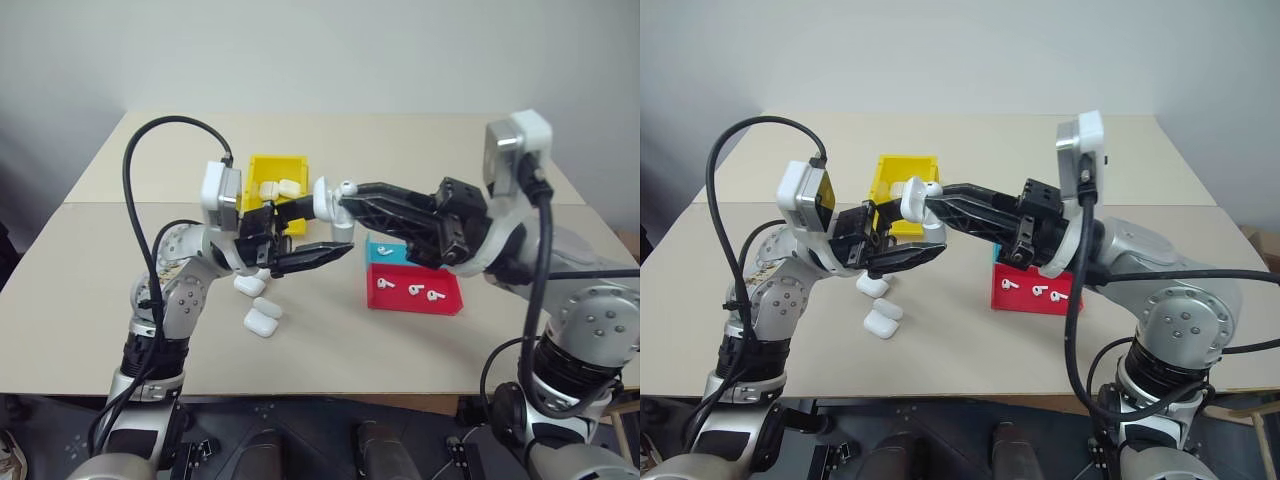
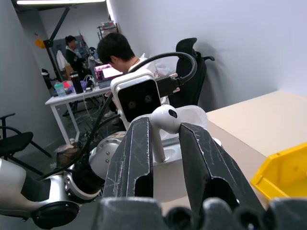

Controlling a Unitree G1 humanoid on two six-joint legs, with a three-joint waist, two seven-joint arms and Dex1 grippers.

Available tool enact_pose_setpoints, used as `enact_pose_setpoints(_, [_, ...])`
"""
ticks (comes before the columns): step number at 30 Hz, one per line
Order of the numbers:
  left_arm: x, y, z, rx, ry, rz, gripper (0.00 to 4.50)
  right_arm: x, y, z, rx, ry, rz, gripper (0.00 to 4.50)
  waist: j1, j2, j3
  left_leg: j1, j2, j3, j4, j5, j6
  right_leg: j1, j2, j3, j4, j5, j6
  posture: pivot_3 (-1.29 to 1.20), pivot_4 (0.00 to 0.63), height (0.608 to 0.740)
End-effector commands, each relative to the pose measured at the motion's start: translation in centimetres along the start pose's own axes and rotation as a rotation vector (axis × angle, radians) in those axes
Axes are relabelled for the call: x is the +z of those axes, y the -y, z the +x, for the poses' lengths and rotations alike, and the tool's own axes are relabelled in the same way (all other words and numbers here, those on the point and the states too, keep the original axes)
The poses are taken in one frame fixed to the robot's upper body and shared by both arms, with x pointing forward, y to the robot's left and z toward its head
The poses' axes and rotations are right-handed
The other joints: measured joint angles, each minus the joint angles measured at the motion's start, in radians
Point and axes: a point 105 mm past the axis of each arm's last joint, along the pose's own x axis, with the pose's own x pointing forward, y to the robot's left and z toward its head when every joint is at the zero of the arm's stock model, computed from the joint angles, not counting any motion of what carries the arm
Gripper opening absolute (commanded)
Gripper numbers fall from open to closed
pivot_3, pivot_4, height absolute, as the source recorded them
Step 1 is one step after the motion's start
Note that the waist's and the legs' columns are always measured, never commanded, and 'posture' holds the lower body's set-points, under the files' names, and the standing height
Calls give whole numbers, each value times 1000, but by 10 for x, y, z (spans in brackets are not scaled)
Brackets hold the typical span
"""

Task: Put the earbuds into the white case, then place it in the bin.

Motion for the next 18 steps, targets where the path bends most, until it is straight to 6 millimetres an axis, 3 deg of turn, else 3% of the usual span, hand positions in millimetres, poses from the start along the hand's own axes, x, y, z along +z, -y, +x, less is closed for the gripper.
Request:
enact_pose_setpoints(1, [11,1,3,-18,16,49,2782,6,-6,3,4,26,-58,649,0,0,0,0,0,0,0,0,0,0,0,0,0,0,0,0,150,740])
enact_pose_setpoints(11, [12,1,2,-8,19,54,2782,2,-10,4,26,9,-66,649,2,0,0,0,0,0,0,0,0,0,0,0,0,0,0,0,150,740])
enact_pose_setpoints(18, [12,-1,2,1,22,56,2782,0,-12,3,39,-4,-65,2857,2,0,0,0,0,0,0,0,0,0,0,0,-1,0,0,0,150,740])
